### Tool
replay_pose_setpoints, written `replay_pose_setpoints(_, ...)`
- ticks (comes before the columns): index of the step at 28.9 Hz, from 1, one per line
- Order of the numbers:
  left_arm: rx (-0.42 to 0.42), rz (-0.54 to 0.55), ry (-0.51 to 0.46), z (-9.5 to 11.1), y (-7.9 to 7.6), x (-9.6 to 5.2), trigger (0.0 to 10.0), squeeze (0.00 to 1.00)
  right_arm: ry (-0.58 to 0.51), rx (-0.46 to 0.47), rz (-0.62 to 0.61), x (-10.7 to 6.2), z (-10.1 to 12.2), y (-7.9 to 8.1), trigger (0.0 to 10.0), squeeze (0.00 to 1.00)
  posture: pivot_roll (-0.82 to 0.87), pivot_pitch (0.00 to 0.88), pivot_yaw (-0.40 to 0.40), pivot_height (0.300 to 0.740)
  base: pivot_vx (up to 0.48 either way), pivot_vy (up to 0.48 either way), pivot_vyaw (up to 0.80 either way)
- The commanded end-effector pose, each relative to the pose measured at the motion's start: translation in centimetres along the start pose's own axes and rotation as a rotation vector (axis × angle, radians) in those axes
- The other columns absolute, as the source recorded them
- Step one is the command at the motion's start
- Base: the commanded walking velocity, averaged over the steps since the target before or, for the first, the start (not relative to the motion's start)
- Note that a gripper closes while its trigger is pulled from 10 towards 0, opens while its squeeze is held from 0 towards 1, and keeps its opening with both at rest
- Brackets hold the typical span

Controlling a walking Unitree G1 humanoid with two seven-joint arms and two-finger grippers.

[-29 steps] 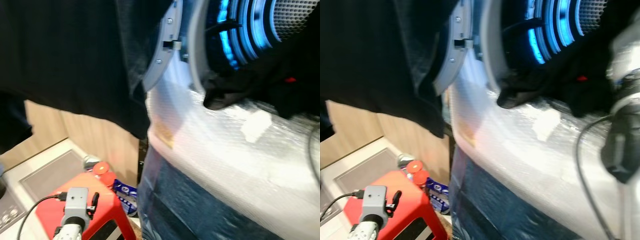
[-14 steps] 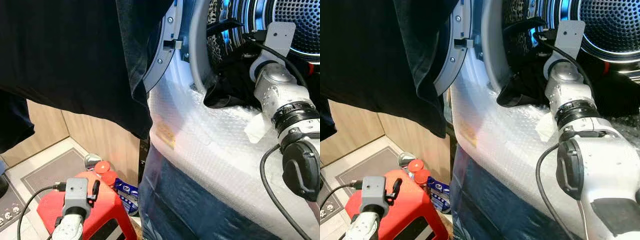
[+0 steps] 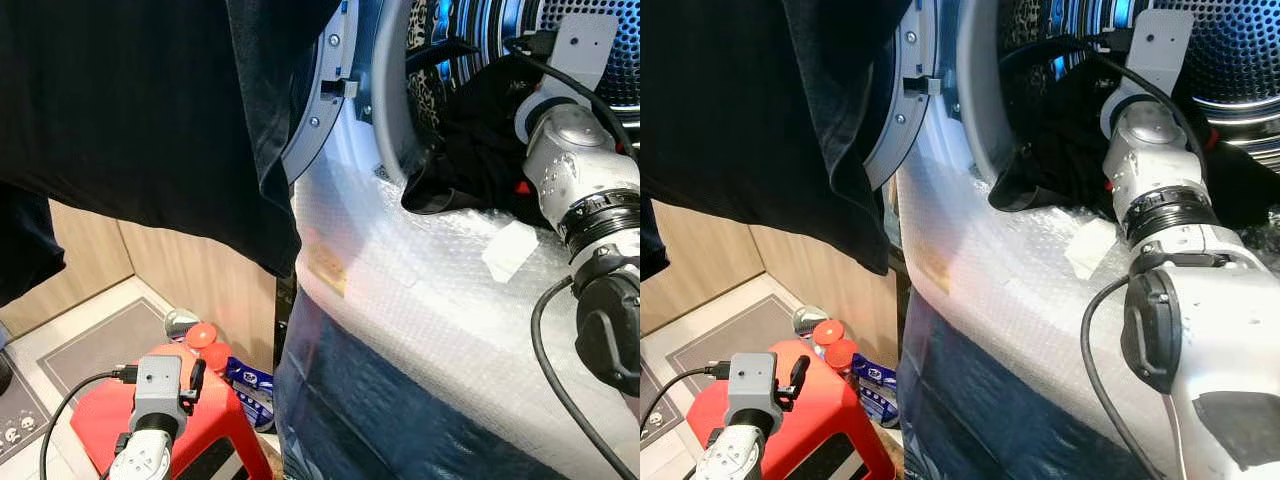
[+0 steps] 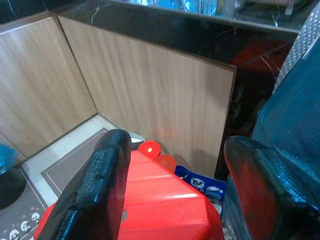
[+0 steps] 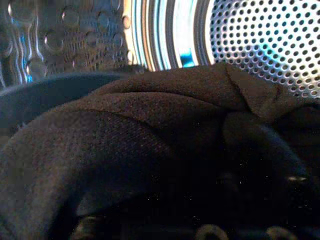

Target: Clothes washing

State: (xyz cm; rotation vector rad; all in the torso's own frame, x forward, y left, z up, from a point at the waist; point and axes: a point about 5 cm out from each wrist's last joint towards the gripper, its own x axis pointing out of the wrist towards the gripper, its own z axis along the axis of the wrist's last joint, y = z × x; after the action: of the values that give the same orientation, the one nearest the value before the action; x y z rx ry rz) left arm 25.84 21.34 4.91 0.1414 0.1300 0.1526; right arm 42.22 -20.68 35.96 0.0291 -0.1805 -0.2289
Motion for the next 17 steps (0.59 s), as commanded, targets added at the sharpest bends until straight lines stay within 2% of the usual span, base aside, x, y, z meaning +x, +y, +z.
replay_pose_setpoints(1,0.009,-0.016,0.009,-0.1,-0.4,-0.2,10.0,0.00,-0.019,0.060,-0.031,0.0,0.2,-0.5,10.0,1.00,0.11,0.000,-0.104,0.740,0.000,0.000,0.00)
replay_pose_setpoints(5,0.010,-0.014,0.021,-0.3,-0.3,-0.5,10.0,0.00,0.002,0.148,-0.042,-0.2,-0.8,-0.6,10.0,1.00,0.10,0.000,-0.096,0.740,0.000,0.000,0.00)
replay_pose_setpoints(8,0.009,-0.015,0.024,-0.4,-0.3,-0.6,10.0,0.00,0.003,0.149,-0.032,-0.3,-1.0,-0.6,10.0,1.00,0.10,0.000,-0.095,0.740,0.000,0.000,0.00)
replay_pose_setpoints(9,0.009,-0.022,0.029,-0.5,-0.4,-0.7,10.0,0.00,-0.021,0.077,-0.055,-0.5,-1.0,-1.2,10.0,1.00,0.08,0.000,-0.085,0.740,0.000,0.000,0.00)
replay_pose_setpoints(10,0.009,-0.022,0.029,-0.5,-0.4,-0.7,10.0,0.00,-0.021,0.077,-0.055,-0.5,-1.0,-1.2,10.0,1.00,0.08,0.000,-0.085,0.740,0.000,0.000,0.00)
replay_pose_setpoints(11,0.010,-0.028,0.033,-0.6,-0.4,-0.7,10.0,0.00,-0.055,0.025,-0.083,-0.9,-0.9,-1.9,10.0,1.00,0.07,0.000,-0.083,0.740,0.000,0.000,0.00)
replay_pose_setpoints(14,0.013,-0.030,0.035,-0.6,-0.4,-0.6,10.0,0.00,-0.090,0.035,-0.133,-1.4,-0.4,-2.8,10.0,1.00,0.07,0.000,-0.082,0.740,0.000,0.000,0.00)
replay_pose_setpoints(15,0.011,-0.031,0.035,-0.5,-0.4,-0.5,10.0,0.00,-0.136,0.024,-0.158,-1.8,0.1,-3.3,10.0,1.00,0.07,0.000,-0.082,0.740,0.000,0.000,0.00)
replay_pose_setpoints(17,0.011,-0.031,0.036,-0.5,-0.4,-0.5,10.0,0.00,-0.172,0.026,-0.158,-2.3,0.4,-3.4,10.0,1.00,0.07,0.000,-0.081,0.740,0.000,0.000,0.00)
